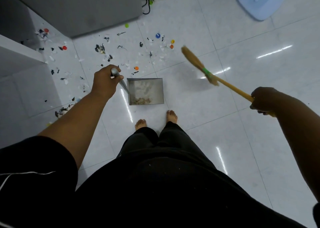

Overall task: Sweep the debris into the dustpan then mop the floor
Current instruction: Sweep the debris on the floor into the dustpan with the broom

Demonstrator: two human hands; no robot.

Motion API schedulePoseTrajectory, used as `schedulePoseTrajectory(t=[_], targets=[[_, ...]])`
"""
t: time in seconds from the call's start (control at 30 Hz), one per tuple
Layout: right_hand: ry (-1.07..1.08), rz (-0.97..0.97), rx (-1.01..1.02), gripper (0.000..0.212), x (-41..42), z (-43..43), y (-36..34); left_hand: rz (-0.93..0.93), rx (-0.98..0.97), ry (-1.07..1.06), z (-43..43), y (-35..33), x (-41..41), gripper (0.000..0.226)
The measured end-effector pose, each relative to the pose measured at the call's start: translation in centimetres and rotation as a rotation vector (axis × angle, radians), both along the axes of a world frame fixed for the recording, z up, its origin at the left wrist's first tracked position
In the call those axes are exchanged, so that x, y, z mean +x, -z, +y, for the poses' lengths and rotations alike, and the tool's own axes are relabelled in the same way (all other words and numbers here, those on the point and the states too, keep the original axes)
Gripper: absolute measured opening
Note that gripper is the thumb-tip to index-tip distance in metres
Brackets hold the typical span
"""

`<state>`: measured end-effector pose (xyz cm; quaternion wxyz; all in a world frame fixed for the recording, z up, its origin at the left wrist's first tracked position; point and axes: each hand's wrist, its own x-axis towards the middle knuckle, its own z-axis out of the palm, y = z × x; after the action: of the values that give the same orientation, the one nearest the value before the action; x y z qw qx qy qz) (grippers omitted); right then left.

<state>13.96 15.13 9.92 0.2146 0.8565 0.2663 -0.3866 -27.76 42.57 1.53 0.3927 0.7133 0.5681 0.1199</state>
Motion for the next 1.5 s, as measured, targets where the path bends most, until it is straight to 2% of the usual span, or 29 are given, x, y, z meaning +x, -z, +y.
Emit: schedulePoseTrajectory(t=[0.23,0.53,0.67,1.0,1.23,1.33,1.5], targets=[[-0.126,-0.102,0.056,0.019,2.1,2.3,2.8,-0.021,0.091,-0.025,-0.8,0.1,0.0,0.010],[-0.166,0.221,-0.014,0.016,-4.3,9.4,6.7,0.066,0.128,-0.212,-2.7,-0.2,-3.7,0.011],[-0.219,0.290,-0.032,0.019,-7.9,12.5,7.2,0.115,0.112,-0.325,-3.8,-0.4,-6.1,0.011],[-0.133,0.487,0.021,0.019,-17.9,18.9,7.7,0.142,0.060,-0.465,-2.7,-0.9,-13.3,0.011],[-0.124,0.538,0.084,0.017,-22.4,21.0,7.6,0.172,0.073,-0.539,-1.3,-1.9,-17.0,0.010],[-0.144,0.529,0.127,0.019,-21.7,21.3,6.5,0.196,0.080,-0.547,-0.3,-2.2,-17.8,0.009],[-0.125,0.495,0.193,0.023,-18.6,21.9,3.1,0.135,0.074,-0.562,2.4,-2.9,-17.9,0.015]])
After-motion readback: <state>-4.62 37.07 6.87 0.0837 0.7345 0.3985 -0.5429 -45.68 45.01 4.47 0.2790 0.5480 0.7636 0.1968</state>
